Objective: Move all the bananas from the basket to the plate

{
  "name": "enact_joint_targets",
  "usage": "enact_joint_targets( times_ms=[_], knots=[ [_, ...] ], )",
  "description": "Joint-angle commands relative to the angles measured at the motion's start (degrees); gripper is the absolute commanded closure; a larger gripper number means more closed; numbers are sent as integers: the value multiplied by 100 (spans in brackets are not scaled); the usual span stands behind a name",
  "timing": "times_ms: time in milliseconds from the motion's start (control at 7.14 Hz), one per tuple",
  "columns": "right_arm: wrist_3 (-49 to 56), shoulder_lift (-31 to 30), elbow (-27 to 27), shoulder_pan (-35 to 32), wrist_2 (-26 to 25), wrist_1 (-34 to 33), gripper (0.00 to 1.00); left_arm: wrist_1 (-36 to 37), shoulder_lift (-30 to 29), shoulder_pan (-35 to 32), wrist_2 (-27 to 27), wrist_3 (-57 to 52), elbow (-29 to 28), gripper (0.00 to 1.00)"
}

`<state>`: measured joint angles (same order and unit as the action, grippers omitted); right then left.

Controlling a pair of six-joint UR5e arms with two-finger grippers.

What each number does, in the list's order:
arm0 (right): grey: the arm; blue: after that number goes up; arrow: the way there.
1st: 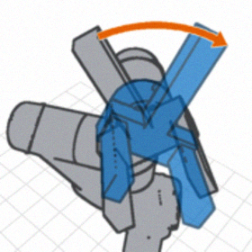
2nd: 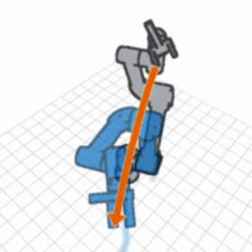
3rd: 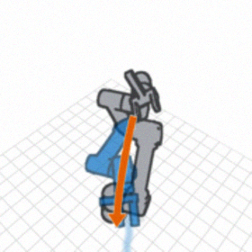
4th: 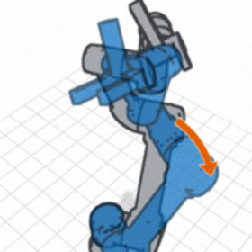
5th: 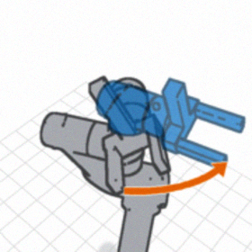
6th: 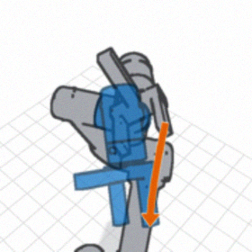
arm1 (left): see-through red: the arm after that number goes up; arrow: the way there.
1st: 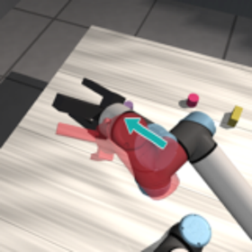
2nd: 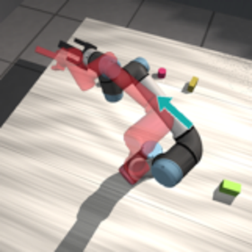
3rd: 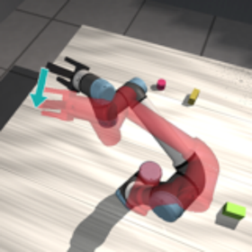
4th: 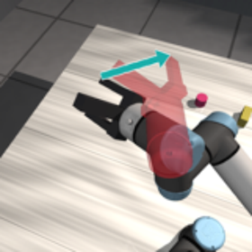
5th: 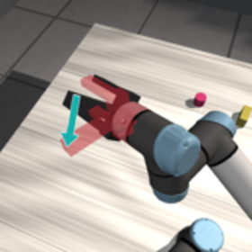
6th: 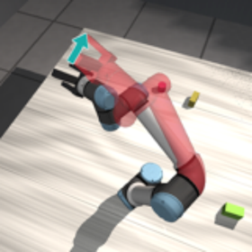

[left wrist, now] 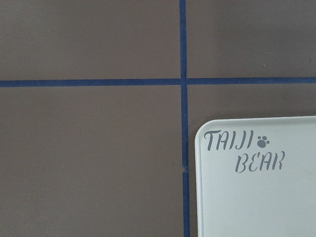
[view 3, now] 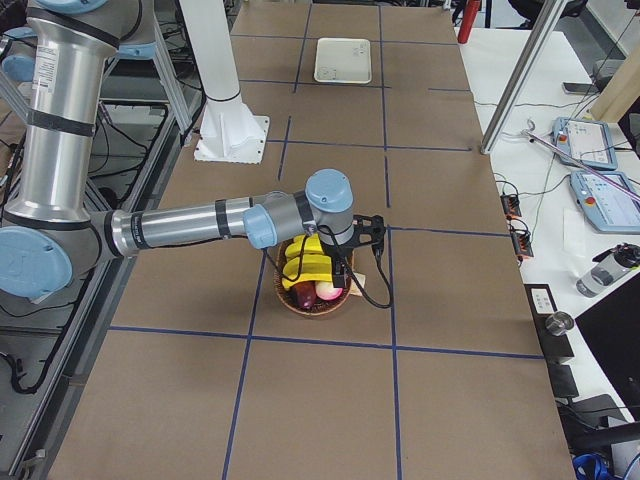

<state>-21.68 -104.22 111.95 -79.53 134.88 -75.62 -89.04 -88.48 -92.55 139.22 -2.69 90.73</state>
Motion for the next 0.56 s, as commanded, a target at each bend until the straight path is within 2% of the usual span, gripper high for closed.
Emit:
enact_joint_targets(
  times_ms=[0,140,420],
  knots=[
    [-606,-710,37,515,-286,1438,6,-52,15,0,0,163,-12,0],
    [-609,-957,46,770,-443,1802,7,-61,50,0,0,154,14,0],
    [-627,-977,38,1105,-750,1806,2,-446,199,0,0,198,15,0]
  ],
)
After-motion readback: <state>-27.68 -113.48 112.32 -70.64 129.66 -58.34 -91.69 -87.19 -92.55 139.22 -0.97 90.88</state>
